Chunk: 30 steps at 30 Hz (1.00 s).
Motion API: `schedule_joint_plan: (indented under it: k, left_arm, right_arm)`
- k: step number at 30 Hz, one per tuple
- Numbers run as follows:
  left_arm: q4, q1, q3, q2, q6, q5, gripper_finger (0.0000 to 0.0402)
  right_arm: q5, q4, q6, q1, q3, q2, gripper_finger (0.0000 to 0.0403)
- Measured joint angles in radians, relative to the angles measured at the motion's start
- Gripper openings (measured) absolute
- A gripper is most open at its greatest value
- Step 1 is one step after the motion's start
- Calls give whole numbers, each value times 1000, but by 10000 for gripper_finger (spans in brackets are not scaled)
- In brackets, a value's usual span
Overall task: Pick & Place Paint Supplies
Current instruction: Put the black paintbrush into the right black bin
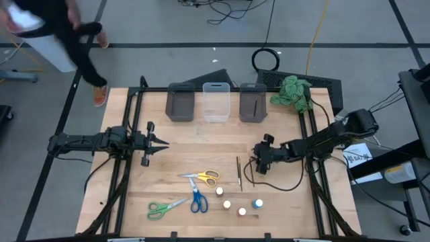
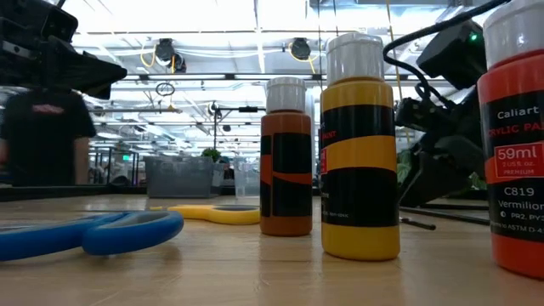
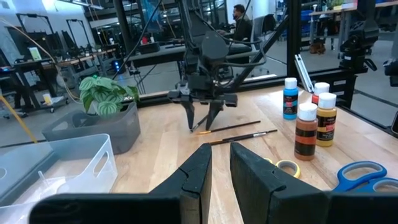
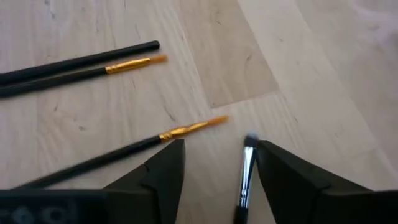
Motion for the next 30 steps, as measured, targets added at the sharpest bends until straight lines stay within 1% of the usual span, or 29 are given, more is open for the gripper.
schedule_joint_plan:
  k: [2,7,11,15,19,20,25,30]
  left_arm:
    - [0,0,0,0,0,0,72]
    - [0,0,0,0,0,0,72]
    - [0,0,0,0,0,0,72]
    - [0,0,0,0,0,0,72]
    - [0,0,0,0,0,0,72]
    - [0,0,0,0,0,0,72]
    - [0,0,0,0,0,0,72]
    - [0,0,0,0,0,0,72]
  right_arm:
    - [-12,-16,6,-4,0,9,166]
    - [-88,-48,7,-20,-1,10,124]
    - [-97,-99,6,-32,-2,11,94]
    - [-170,-147,-15,-57,-2,12,63]
    - [-218,-179,-27,-80,-1,11,16]
    - [-221,-186,-27,-84,-1,11,10]
    - [-256,-186,-26,-99,-5,10,5]
    - [-228,-160,-16,-95,-9,-2,3]
